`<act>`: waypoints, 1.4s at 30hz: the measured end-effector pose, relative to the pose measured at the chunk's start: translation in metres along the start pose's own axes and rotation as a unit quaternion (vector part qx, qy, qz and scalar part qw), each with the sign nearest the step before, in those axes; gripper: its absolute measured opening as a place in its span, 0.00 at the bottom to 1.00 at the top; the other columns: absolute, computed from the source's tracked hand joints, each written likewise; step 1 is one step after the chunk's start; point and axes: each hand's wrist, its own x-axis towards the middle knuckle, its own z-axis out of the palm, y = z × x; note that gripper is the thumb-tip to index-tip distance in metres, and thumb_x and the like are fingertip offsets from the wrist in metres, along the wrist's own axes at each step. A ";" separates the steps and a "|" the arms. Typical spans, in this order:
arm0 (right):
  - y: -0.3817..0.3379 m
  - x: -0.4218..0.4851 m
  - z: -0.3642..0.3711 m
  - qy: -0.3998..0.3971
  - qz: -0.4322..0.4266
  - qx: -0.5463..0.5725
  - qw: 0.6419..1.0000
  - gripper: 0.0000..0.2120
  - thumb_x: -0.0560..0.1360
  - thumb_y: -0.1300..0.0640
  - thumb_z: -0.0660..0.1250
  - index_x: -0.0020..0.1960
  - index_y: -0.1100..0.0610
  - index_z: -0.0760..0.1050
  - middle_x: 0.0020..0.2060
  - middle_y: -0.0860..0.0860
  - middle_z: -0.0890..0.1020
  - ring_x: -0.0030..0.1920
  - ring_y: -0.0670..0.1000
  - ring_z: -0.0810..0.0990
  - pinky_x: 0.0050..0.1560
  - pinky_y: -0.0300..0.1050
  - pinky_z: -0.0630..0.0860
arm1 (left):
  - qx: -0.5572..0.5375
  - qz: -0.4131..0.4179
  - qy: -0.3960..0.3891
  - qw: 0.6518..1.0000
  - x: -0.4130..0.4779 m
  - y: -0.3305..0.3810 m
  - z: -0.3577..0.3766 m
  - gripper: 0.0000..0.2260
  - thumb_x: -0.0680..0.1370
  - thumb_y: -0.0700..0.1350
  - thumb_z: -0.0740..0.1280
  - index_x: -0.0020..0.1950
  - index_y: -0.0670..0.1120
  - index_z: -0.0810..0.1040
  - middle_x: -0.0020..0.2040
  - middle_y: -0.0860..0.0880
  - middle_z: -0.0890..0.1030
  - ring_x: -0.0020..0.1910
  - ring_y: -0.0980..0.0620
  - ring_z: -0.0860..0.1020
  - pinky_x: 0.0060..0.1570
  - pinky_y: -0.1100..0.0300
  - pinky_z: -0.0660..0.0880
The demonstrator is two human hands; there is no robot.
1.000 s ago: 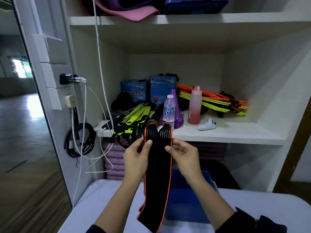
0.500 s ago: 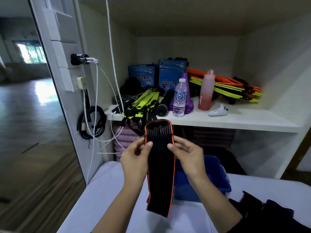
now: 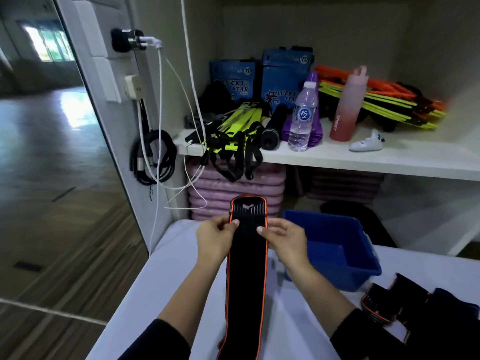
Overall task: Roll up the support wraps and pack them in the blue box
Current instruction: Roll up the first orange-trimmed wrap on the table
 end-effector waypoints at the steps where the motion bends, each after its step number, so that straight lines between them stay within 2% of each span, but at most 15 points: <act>1: 0.017 0.006 0.004 0.008 0.018 -0.017 1.000 0.12 0.67 0.65 0.74 0.49 0.64 0.79 0.40 0.59 0.84 0.39 0.54 0.83 0.40 0.40 0.81 | 0.026 -0.019 -0.008 0.999 0.006 -0.015 0.005 0.05 0.74 0.43 0.69 0.44 0.43 0.83 0.39 0.44 0.84 0.39 0.50 0.80 0.45 0.58 0.75; 5: 0.065 0.026 0.018 0.038 0.048 -0.097 0.993 0.09 0.66 0.66 0.75 0.45 0.62 0.78 0.38 0.59 0.84 0.32 0.49 0.79 0.34 0.28 0.74 | 0.083 -0.065 -0.032 0.994 0.023 -0.063 0.022 0.04 0.75 0.43 0.68 0.43 0.44 0.82 0.36 0.44 0.82 0.38 0.48 0.79 0.38 0.67 0.71; 7: 0.082 0.040 0.025 0.044 0.047 -0.141 0.988 0.09 0.65 0.64 0.76 0.41 0.58 0.77 0.36 0.56 0.84 0.33 0.50 0.81 0.38 0.36 0.77 | 0.099 -0.074 -0.037 0.992 0.033 -0.079 0.028 0.04 0.75 0.42 0.68 0.43 0.44 0.82 0.35 0.45 0.80 0.37 0.49 0.77 0.34 0.71 0.69; 8: 0.089 0.047 0.028 0.042 0.048 -0.153 0.986 0.09 0.65 0.63 0.76 0.40 0.57 0.77 0.35 0.56 0.84 0.34 0.51 0.81 0.39 0.39 0.78 | 0.102 -0.076 -0.036 0.991 0.039 -0.086 0.031 0.04 0.75 0.42 0.68 0.43 0.43 0.81 0.35 0.45 0.81 0.38 0.48 0.78 0.36 0.67 0.70; 10: 0.099 0.061 0.033 0.040 0.054 -0.162 0.984 0.09 0.67 0.64 0.75 0.39 0.57 0.75 0.33 0.54 0.81 0.34 0.51 0.80 0.35 0.35 0.76 | 0.109 -0.085 -0.034 0.990 0.052 -0.096 0.038 0.04 0.75 0.42 0.68 0.44 0.44 0.82 0.36 0.47 0.81 0.40 0.47 0.78 0.39 0.61 0.70; 12: 0.108 0.077 0.038 0.050 0.063 -0.177 0.981 0.09 0.67 0.63 0.74 0.39 0.56 0.74 0.31 0.51 0.79 0.33 0.49 0.78 0.31 0.33 0.72 | 0.119 -0.089 -0.032 0.988 0.067 -0.106 0.045 0.05 0.75 0.42 0.68 0.45 0.43 0.82 0.36 0.48 0.80 0.39 0.49 0.77 0.39 0.63 0.68; 18: 0.144 0.123 0.059 0.088 0.126 -0.194 0.969 0.11 0.69 0.61 0.73 0.36 0.51 0.72 0.33 0.50 0.79 0.36 0.51 0.78 0.36 0.38 0.71 | 0.130 -0.126 -0.038 0.983 0.113 -0.135 0.070 0.06 0.76 0.41 0.67 0.45 0.40 0.82 0.31 0.48 0.77 0.31 0.52 0.73 0.28 0.76 0.67; 22: 0.168 0.141 0.067 0.075 0.149 -0.194 0.967 0.07 0.71 0.64 0.70 0.47 0.56 0.78 0.39 0.51 0.82 0.42 0.51 0.81 0.45 0.38 0.73 | 0.144 -0.155 -0.062 0.975 0.131 -0.155 0.082 0.10 0.75 0.38 0.65 0.54 0.41 0.80 0.33 0.49 0.78 0.34 0.52 0.75 0.33 0.73 0.66; 24: 0.182 0.145 0.068 0.041 0.162 -0.194 0.967 0.14 0.71 0.65 0.68 0.55 0.57 0.77 0.42 0.51 0.82 0.49 0.54 0.82 0.53 0.42 0.75 | 0.152 -0.167 -0.087 0.970 0.135 -0.165 0.085 0.16 0.74 0.38 0.66 0.62 0.43 0.76 0.47 0.46 0.83 0.48 0.49 0.79 0.43 0.72 0.65; 26: 0.190 0.144 0.066 0.004 0.182 -0.200 0.963 0.26 0.72 0.65 0.67 0.69 0.59 0.67 0.53 0.54 0.81 0.57 0.54 0.79 0.62 0.46 0.73 | 0.160 -0.183 -0.119 0.963 0.135 -0.177 0.086 0.22 0.74 0.39 0.67 0.68 0.44 0.70 0.58 0.46 0.81 0.58 0.49 0.77 0.52 0.70 0.65; 29: 0.196 0.139 0.063 -0.021 0.185 -0.197 0.963 0.32 0.73 0.65 0.67 0.74 0.59 0.58 0.65 0.57 0.74 0.64 0.55 0.74 0.67 0.44 0.68 | 0.163 -0.181 -0.137 0.960 0.130 -0.187 0.083 0.21 0.73 0.38 0.67 0.67 0.44 0.71 0.55 0.48 0.80 0.50 0.52 0.77 0.45 0.75 0.62; 32: 0.195 0.126 0.057 -0.013 0.180 -0.223 0.958 0.29 0.73 0.65 0.66 0.72 0.59 0.62 0.64 0.58 0.74 0.63 0.56 0.74 0.64 0.45 0.70 | 0.154 -0.181 -0.113 0.965 0.118 -0.189 0.076 0.18 0.74 0.37 0.65 0.64 0.44 0.74 0.53 0.48 0.80 0.47 0.55 0.75 0.44 0.76 0.61; 36: 0.192 0.093 0.043 -0.023 0.191 -0.268 0.944 0.26 0.73 0.65 0.65 0.69 0.58 0.64 0.60 0.56 0.76 0.58 0.56 0.76 0.53 0.40 0.71 | 0.170 -0.182 -0.074 0.966 0.086 -0.192 0.065 0.15 0.75 0.36 0.60 0.60 0.42 0.77 0.51 0.47 0.83 0.50 0.49 0.79 0.48 0.70 0.66; 39: 0.192 0.073 0.040 -0.057 0.191 -0.272 0.941 0.28 0.73 0.64 0.64 0.71 0.57 0.62 0.59 0.55 0.77 0.55 0.55 0.78 0.55 0.42 0.74 | 0.163 -0.173 -0.115 0.964 0.064 -0.188 0.061 0.16 0.74 0.36 0.63 0.61 0.45 0.75 0.46 0.50 0.81 0.44 0.54 0.77 0.46 0.72 0.65; 42: 0.187 0.067 0.037 -0.088 0.199 -0.252 0.943 0.30 0.74 0.63 0.64 0.74 0.57 0.58 0.64 0.55 0.75 0.60 0.55 0.76 0.61 0.43 0.72 | 0.151 -0.160 -0.166 0.961 0.054 -0.183 0.056 0.21 0.73 0.35 0.65 0.65 0.49 0.72 0.51 0.52 0.80 0.45 0.57 0.74 0.47 0.73 0.65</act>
